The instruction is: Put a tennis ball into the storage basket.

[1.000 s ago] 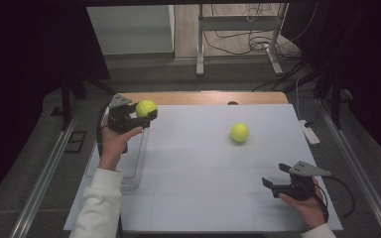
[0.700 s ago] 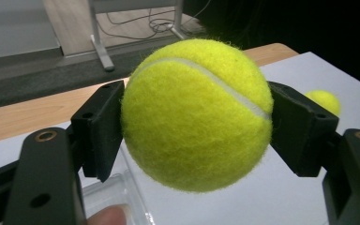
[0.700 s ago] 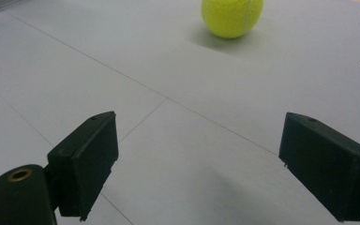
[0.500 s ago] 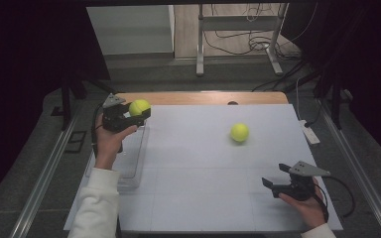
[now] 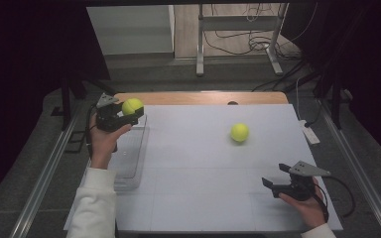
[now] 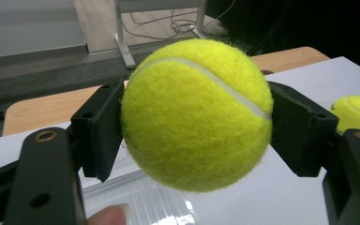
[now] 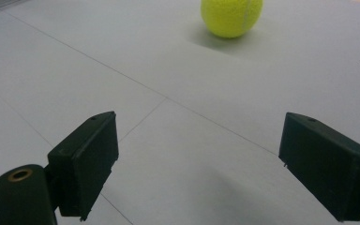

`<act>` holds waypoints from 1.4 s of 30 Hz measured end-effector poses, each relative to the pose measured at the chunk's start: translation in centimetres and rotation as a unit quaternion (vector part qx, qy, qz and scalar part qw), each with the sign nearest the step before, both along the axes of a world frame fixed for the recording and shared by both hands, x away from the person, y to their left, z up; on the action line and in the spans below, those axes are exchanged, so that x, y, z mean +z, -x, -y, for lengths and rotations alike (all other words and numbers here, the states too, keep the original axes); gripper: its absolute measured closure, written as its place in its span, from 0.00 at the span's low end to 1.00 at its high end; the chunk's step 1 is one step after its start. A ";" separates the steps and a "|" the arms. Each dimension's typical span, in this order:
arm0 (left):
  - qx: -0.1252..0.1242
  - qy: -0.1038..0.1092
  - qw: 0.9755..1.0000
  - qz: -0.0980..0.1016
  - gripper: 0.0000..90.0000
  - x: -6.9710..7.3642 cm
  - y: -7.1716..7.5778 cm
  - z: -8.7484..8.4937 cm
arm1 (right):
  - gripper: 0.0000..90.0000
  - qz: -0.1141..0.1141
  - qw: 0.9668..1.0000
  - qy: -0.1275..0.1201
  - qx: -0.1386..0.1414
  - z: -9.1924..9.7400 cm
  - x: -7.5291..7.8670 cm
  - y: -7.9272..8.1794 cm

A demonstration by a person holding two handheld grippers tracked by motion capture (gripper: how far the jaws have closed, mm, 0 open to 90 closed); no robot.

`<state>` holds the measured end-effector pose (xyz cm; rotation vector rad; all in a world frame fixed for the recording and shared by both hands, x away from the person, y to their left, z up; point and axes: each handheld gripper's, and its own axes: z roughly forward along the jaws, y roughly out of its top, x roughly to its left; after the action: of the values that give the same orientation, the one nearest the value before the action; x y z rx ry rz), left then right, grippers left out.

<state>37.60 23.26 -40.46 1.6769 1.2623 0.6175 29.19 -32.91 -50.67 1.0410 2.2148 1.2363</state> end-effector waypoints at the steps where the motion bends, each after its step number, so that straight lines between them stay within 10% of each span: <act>1: 0.000 0.000 1.000 0.000 0.30 0.0 0.0 0.0 | 0.14 0.000 1.000 0.000 0.000 0.0 0.0 0.0; 42: 0.058 -0.002 0.998 -0.022 0.30 -1.5 -0.6 -3.7 | 0.14 -0.002 1.000 0.001 -0.001 0.0 -0.1 0.0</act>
<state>38.17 26.95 -42.01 1.6372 1.3979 0.6554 29.22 -32.88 -50.73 1.0449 2.2162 1.2333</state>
